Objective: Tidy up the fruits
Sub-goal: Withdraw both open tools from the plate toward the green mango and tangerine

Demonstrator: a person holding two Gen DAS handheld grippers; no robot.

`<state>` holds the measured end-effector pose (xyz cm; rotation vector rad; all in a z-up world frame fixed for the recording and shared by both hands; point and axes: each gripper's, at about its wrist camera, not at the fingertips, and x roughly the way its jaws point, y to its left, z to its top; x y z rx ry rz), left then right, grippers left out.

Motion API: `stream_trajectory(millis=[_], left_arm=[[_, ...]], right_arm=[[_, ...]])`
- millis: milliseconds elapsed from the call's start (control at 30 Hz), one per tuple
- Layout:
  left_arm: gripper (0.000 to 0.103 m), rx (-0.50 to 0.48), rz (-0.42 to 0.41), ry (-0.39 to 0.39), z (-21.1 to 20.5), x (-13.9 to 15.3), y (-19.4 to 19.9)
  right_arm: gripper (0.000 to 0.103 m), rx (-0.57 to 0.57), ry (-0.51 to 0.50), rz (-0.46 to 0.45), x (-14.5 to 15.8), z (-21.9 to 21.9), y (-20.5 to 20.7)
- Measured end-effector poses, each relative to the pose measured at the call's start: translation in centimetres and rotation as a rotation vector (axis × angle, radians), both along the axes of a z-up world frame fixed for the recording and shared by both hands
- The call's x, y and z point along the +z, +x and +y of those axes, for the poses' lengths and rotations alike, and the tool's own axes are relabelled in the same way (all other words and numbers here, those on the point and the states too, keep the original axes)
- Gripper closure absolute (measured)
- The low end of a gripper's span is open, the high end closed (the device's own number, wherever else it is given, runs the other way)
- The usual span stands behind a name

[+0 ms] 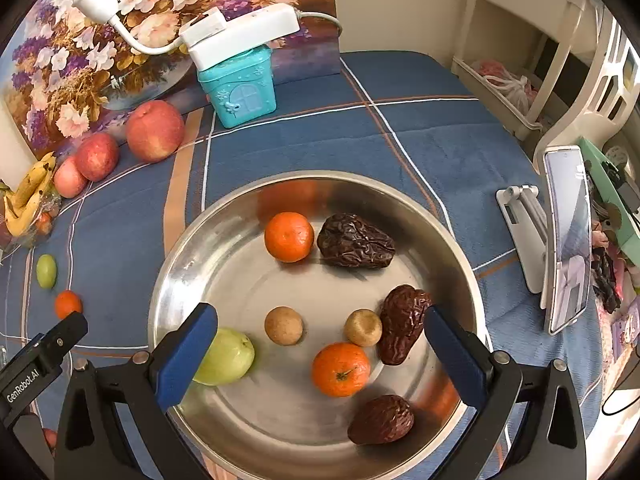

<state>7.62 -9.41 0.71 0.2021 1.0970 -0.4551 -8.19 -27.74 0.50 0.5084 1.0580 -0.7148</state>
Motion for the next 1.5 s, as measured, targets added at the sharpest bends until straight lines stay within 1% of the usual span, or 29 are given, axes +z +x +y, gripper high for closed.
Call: stream_trajectory(millis=[200, 300, 400, 533, 667, 767, 867, 933, 1000, 1200, 1233, 1333, 1400, 1500], left_arm=[[0.0, 0.08, -0.027, 0.034, 0.8, 0.5, 0.4], [0.0, 0.142, -0.047, 0.091, 1.4, 0.6, 0.7], [0.0, 0.155, -0.044, 0.11, 2.1, 0.5, 1.4], [0.0, 0.187, -0.036, 0.099, 4.1, 0.7, 2.7], [0.0, 0.227, -0.028, 0.084, 6.6, 0.9, 4.2], [0.0, 0.245, -0.069, 0.099, 8.1, 1.2, 5.0], [0.0, 0.234, -0.114, 0.106, 9.6, 1.7, 5.6], [0.0, 0.23, -0.127, 0.079, 10.7, 1.8, 6.0], [0.0, 0.239, -0.118, 0.041, 11.9, 1.7, 6.5], [0.0, 0.268, -0.071, -0.027, 14.3, 0.6, 7.9], [0.0, 0.281, -0.055, -0.05, 14.7, 0.4, 8.2], [0.0, 0.294, -0.041, -0.087, 15.3, 0.0, 8.6], [0.0, 0.291, -0.058, -0.076, 15.4, -0.1, 8.9], [0.0, 0.292, -0.109, 0.016, 15.3, -0.4, 9.3]], right_arm=[[0.0, 0.009, 0.001, -0.001, 0.0, 0.4, 0.3], [0.0, 0.021, 0.001, 0.0, 0.1, 0.8, 0.5], [0.0, 0.033, -0.001, 0.003, 0.1, 1.2, 0.9], [0.0, 0.06, -0.005, 0.01, 0.0, 2.0, 1.5], [0.0, 0.083, 0.01, -0.003, -0.1, 2.7, 2.2], [0.0, 0.105, 0.022, -0.012, -0.2, 3.4, 2.9], [0.0, 0.127, 0.029, -0.023, -0.3, 4.3, 3.7], [0.0, 0.143, 0.031, -0.032, -0.3, 5.1, 4.2], [0.0, 0.161, 0.027, -0.039, -0.2, 5.8, 4.7], [0.0, 0.229, 0.033, -0.091, -0.3, 8.9, 7.0], [0.0, 0.245, 0.034, -0.096, -0.4, 9.5, 7.4], [0.0, 0.294, 0.034, -0.097, -0.7, 11.2, 8.7], [0.0, 0.319, 0.033, -0.103, -1.0, 12.1, 9.6], [0.0, 0.352, 0.041, -0.123, -1.1, 13.4, 10.6]])
